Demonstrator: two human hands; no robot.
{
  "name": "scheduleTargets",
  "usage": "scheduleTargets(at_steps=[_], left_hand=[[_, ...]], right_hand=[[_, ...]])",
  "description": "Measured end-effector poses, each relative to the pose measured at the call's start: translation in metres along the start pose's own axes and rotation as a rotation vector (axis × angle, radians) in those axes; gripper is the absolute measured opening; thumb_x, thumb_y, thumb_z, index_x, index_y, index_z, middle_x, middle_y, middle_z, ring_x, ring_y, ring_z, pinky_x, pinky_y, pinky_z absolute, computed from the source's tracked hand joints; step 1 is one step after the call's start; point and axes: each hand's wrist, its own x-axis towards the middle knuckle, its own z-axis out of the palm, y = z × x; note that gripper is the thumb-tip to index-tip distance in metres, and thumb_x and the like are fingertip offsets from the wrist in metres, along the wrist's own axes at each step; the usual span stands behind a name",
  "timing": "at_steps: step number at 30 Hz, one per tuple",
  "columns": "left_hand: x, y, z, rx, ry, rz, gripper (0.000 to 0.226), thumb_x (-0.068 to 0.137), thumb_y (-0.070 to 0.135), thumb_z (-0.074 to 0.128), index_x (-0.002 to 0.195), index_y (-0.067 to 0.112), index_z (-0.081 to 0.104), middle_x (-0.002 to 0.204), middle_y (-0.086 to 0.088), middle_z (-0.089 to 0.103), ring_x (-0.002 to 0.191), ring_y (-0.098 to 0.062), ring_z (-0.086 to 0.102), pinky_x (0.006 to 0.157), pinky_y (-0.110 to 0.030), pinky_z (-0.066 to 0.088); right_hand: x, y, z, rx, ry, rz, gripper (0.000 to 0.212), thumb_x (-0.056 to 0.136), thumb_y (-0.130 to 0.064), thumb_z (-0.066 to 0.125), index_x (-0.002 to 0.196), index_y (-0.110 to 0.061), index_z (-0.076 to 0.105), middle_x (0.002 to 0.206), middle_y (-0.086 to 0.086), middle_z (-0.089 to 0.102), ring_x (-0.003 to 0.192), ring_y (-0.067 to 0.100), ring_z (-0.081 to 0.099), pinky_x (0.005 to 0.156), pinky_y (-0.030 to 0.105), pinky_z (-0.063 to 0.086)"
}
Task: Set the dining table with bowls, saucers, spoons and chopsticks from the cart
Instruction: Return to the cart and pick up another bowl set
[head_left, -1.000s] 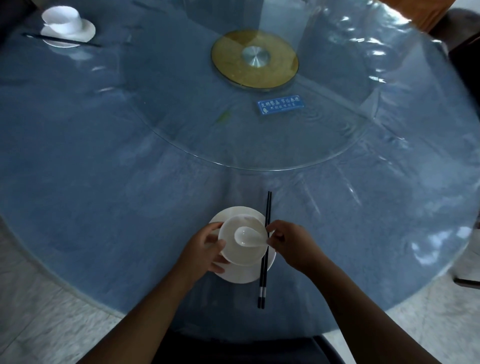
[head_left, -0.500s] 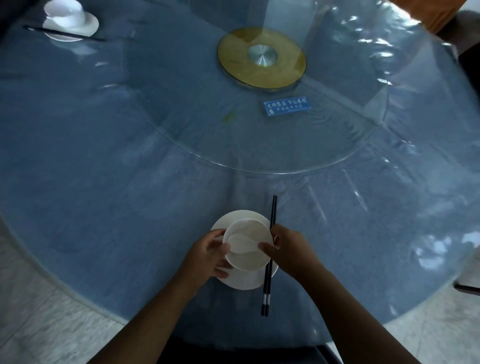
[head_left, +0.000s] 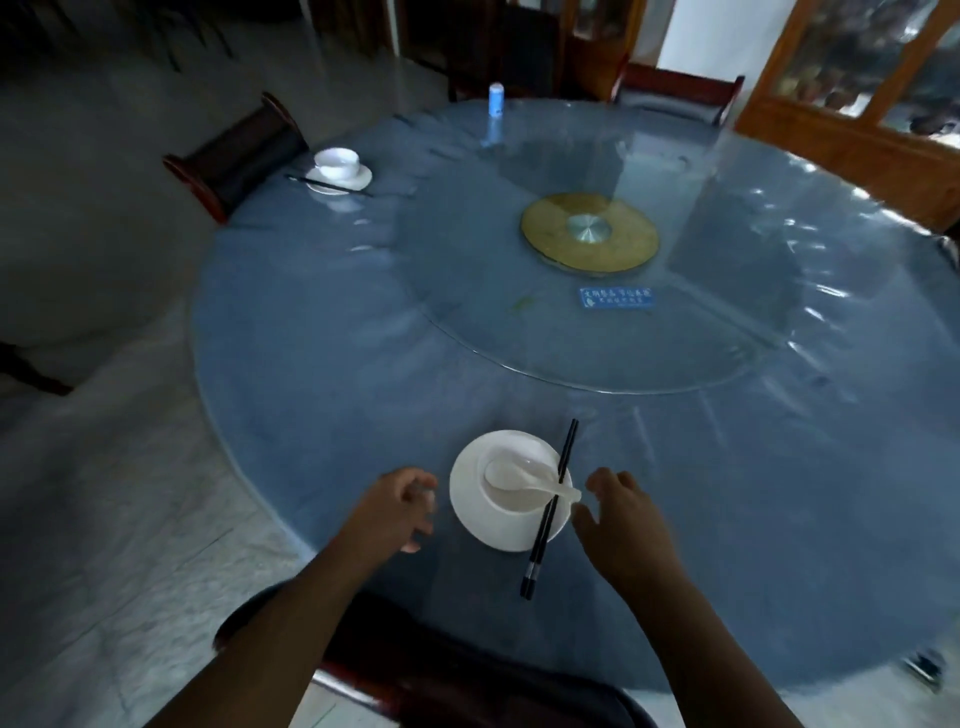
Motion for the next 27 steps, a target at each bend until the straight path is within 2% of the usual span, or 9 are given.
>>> scheduleTargets(at_steps=[4,6,9,14,18,21,24,27], left_hand=[[-0.051,-0.011,-0.025,0.113,0.157,0.017,0.009,0.094,0.015,0.06,0.094,0.022,0.065,0.088,-0.01,0.071,0.07,-0.028,0.071,0.061,-0.034,0.057],[-0.075,-0.02,-0.044,0.248,0.227,0.029,0.007,0.091,0.02,0.06,0.088,0.022,0.067,0.086,-0.01,0.073,0.08,-0.03,0.072,0.068,-0.035,0.057],[-0.11,-0.04,-0.081,0.414,0.351,0.028,0.015,0.09,0.024,0.061,0.101,0.022,0.07,0.099,-0.003,0.075,0.095,-0.024,0.068,0.082,-0.03,0.053],[-0.158,-0.093,-0.167,0.472,0.53,-0.043,0.021,0.094,0.029,0.061,0.114,0.023,0.067,0.102,0.003,0.073,0.091,-0.015,0.068,0.076,-0.023,0.05],[-0.192,-0.149,-0.24,0.501,0.659,-0.149,0.026,0.096,0.036,0.06,0.12,0.025,0.063,0.111,0.004,0.071,0.095,-0.012,0.068,0.084,-0.028,0.057],[-0.215,-0.197,-0.3,0.497,0.732,-0.228,0.029,0.096,0.038,0.059,0.122,0.026,0.062,0.115,0.004,0.07,0.099,-0.013,0.068,0.085,-0.028,0.057],[-0.235,-0.244,-0.359,0.488,0.8,-0.32,0.029,0.094,0.041,0.058,0.121,0.029,0.061,0.114,0.004,0.07,0.1,-0.015,0.068,0.077,-0.023,0.05],[-0.253,-0.284,-0.412,0.466,0.81,-0.416,0.028,0.093,0.041,0.055,0.117,0.028,0.06,0.112,0.003,0.069,0.1,-0.019,0.067,0.081,-0.03,0.055]], right_hand=[[-0.018,-0.035,0.001,0.022,-0.066,-0.136,0.027,0.092,-0.033,0.058,0.111,-0.014,0.056,0.111,0.006,0.062,0.1,0.027,0.062,0.077,0.034,0.048],[-0.022,-0.062,0.009,0.002,-0.132,-0.218,0.031,0.092,-0.036,0.058,0.116,-0.016,0.056,0.112,0.004,0.066,0.104,0.025,0.063,0.084,0.033,0.05],[-0.028,-0.114,0.029,-0.054,-0.225,-0.351,0.036,0.092,-0.041,0.057,0.12,-0.019,0.054,0.109,0.003,0.069,0.105,0.026,0.065,0.082,0.033,0.05],[-0.042,-0.227,0.077,-0.149,-0.338,-0.621,0.036,0.089,-0.041,0.057,0.116,-0.017,0.052,0.117,0.007,0.066,0.113,0.031,0.061,0.086,0.036,0.049],[-0.055,-0.334,0.134,-0.2,-0.419,-0.829,0.037,0.091,-0.042,0.053,0.117,-0.016,0.05,0.115,0.007,0.064,0.108,0.029,0.062,0.085,0.035,0.051],[-0.073,-0.417,0.183,-0.225,-0.478,-0.945,0.038,0.091,-0.042,0.051,0.12,-0.019,0.049,0.117,0.004,0.062,0.108,0.028,0.062,0.084,0.034,0.05],[-0.095,-0.495,0.233,-0.245,-0.544,-1.043,0.039,0.091,-0.041,0.052,0.122,-0.018,0.049,0.12,0.007,0.061,0.111,0.029,0.06,0.084,0.033,0.049],[-0.117,-0.563,0.275,-0.267,-0.603,-1.123,0.034,0.091,-0.04,0.052,0.116,-0.018,0.05,0.116,0.008,0.062,0.106,0.029,0.061,0.076,0.032,0.046]])
